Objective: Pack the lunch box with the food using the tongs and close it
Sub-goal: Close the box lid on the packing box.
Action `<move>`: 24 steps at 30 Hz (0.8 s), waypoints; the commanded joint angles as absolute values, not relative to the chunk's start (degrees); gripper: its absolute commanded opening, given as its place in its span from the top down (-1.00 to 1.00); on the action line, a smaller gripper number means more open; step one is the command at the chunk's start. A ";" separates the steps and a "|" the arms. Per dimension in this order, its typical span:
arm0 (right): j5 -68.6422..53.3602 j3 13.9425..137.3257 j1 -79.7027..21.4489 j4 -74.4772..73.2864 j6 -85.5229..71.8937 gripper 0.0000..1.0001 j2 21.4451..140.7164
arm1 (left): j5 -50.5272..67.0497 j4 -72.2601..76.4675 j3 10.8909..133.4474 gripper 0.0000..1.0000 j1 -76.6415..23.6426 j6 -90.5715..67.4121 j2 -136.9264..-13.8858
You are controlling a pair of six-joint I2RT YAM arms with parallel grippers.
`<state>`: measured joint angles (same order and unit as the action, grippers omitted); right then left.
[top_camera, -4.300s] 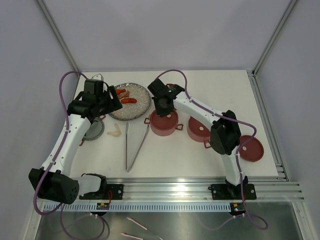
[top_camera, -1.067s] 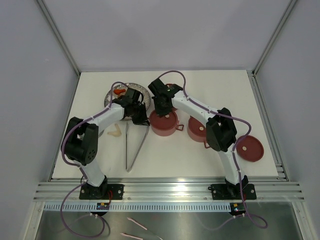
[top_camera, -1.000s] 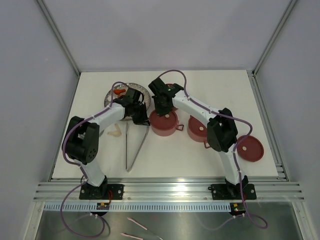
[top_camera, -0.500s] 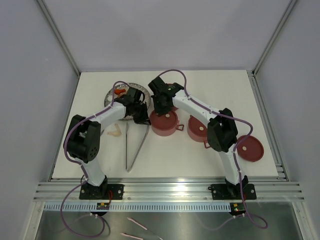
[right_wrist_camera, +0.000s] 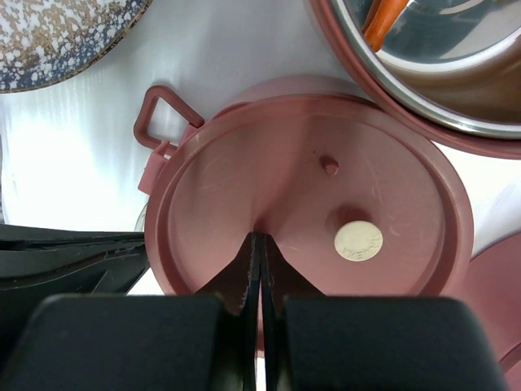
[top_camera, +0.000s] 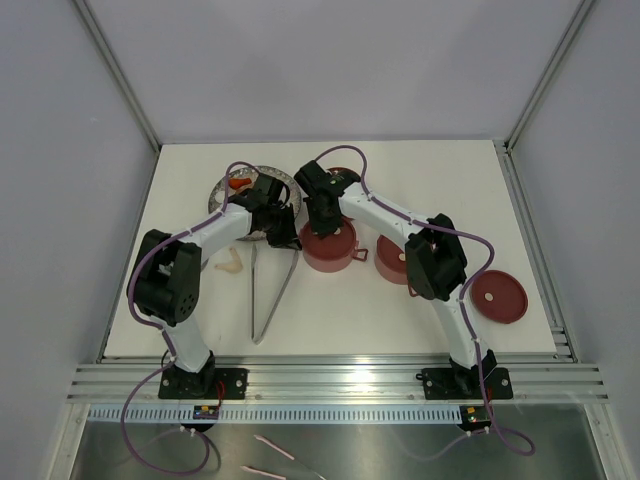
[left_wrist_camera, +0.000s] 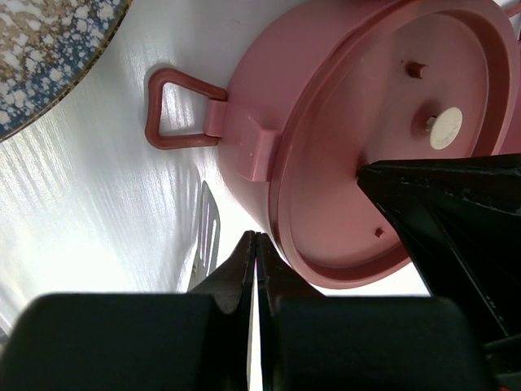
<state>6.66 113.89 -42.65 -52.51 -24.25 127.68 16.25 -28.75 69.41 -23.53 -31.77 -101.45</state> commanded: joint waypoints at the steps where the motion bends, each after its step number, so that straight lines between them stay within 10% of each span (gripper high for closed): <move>1: 8.35 115.75 -43.15 -52.65 -24.08 1.00 124.37 | 15.65 -28.65 71.10 1.00 -23.73 -31.20 -100.11; 24: 12.81 110.56 -43.16 -50.80 -22.68 1.00 117.08 | 9.76 -31.38 71.01 1.00 -23.82 -32.17 -88.42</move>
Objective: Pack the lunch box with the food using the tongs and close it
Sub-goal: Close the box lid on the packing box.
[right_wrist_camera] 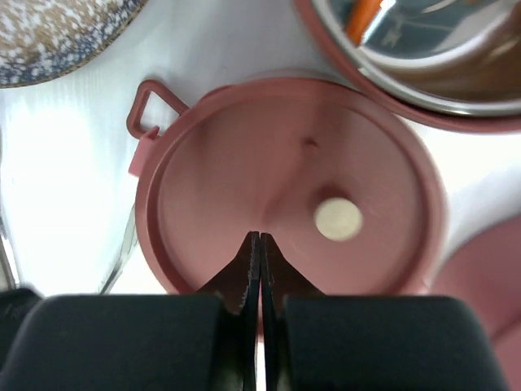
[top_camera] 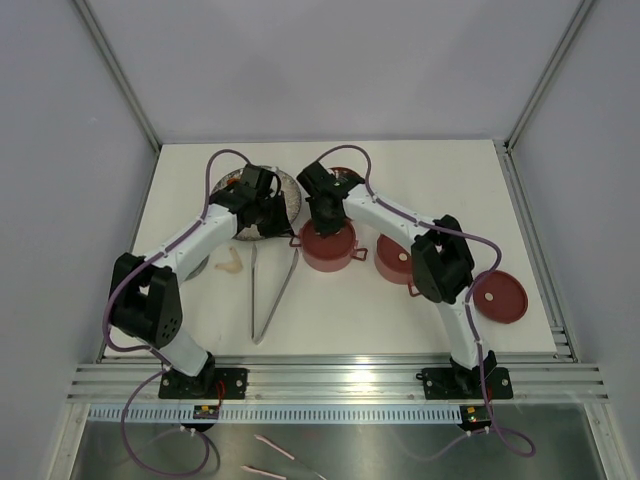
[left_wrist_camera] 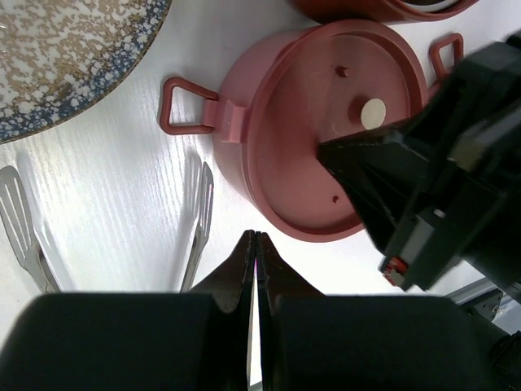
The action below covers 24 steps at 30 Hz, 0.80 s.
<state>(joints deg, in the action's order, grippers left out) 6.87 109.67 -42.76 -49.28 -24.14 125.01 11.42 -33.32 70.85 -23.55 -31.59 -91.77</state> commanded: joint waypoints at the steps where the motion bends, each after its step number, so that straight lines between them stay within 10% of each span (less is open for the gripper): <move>1: 13.44 110.57 -43.07 -50.71 -22.50 1.00 114.98 | 9.93 -31.38 71.02 1.00 -23.82 -32.17 -88.24; 24: 9.03 101.59 -40.26 -48.60 -24.79 1.00 104.60 | 5.98 -35.68 71.80 1.00 -23.82 -30.68 -83.76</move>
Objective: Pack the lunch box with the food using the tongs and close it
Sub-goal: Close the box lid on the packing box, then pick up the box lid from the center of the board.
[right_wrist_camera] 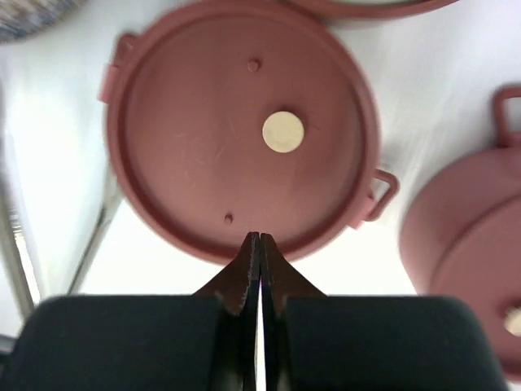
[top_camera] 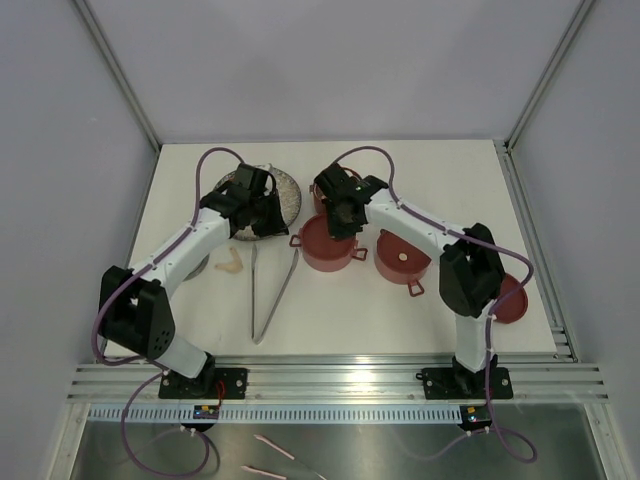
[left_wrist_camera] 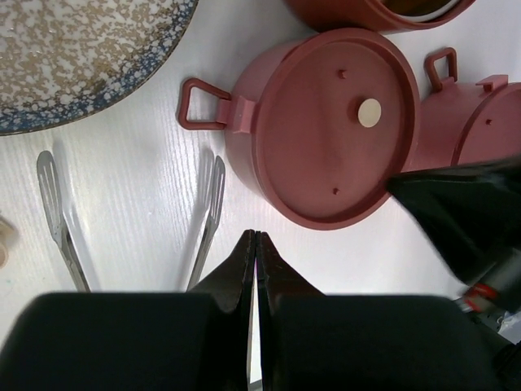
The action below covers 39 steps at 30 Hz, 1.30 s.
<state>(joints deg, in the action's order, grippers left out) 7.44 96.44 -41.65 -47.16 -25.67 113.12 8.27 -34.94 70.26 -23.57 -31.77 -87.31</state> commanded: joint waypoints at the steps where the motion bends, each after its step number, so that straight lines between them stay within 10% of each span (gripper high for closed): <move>1: 10.18 102.21 -39.82 -50.00 -24.52 0.99 102.24 | 5.37 -36.03 71.98 1.00 -23.73 -30.50 -83.32; 22: 9.67 55.55 13.70 -50.36 -37.00 -0.37 70.21 | 5.80 -38.58 72.86 1.00 -23.73 -25.84 -80.24; 39: 0.88 55.72 17.75 -36.22 -32.96 0.16 95.09 | 6.24 -40.08 75.94 1.00 -23.73 -24.87 -84.99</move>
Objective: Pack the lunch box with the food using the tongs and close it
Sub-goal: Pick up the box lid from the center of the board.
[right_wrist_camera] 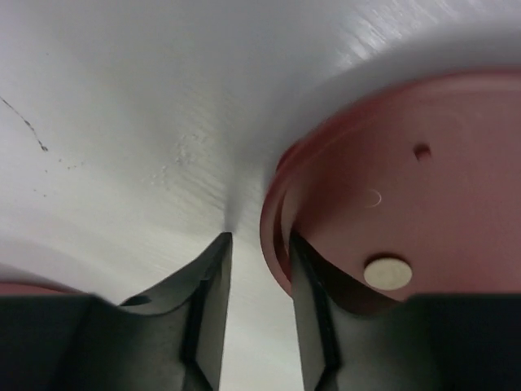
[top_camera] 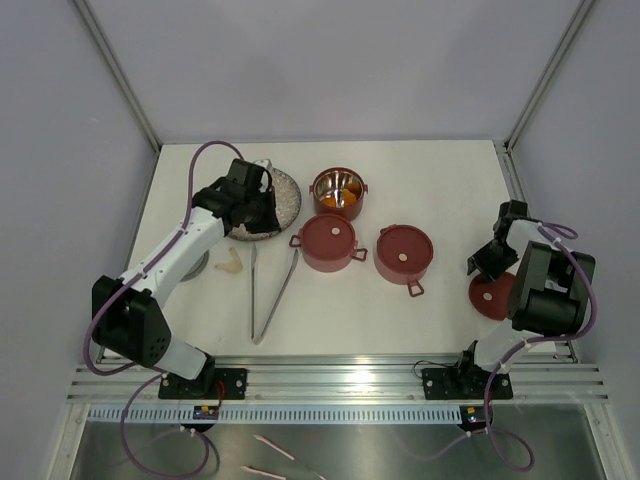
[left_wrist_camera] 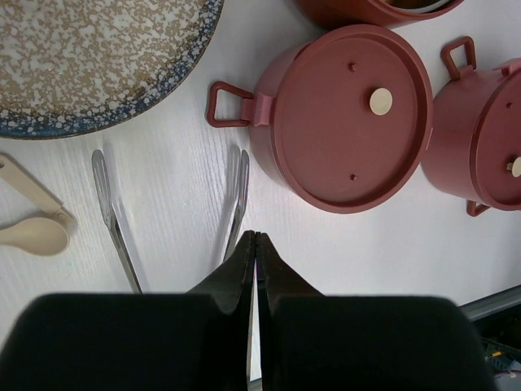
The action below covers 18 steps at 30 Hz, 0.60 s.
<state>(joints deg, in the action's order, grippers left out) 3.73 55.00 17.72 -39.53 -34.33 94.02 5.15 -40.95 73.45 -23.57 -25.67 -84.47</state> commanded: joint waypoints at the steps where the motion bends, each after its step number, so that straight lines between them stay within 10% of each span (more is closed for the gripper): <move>1: 0.79 55.81 17.75 -36.04 -32.70 0.23 95.36 | 6.24 -40.08 76.11 1.00 -23.73 -25.05 -85.34; 5: 0.26 56.51 17.40 -35.86 -31.20 1.00 95.37 | 6.59 -39.73 76.90 1.00 -23.73 -25.57 -86.48; 18: 8.68 80.19 -5.40 -46.75 -25.94 1.00 91.57 | 12.21 -38.41 82.26 1.00 -21.53 -28.39 -91.67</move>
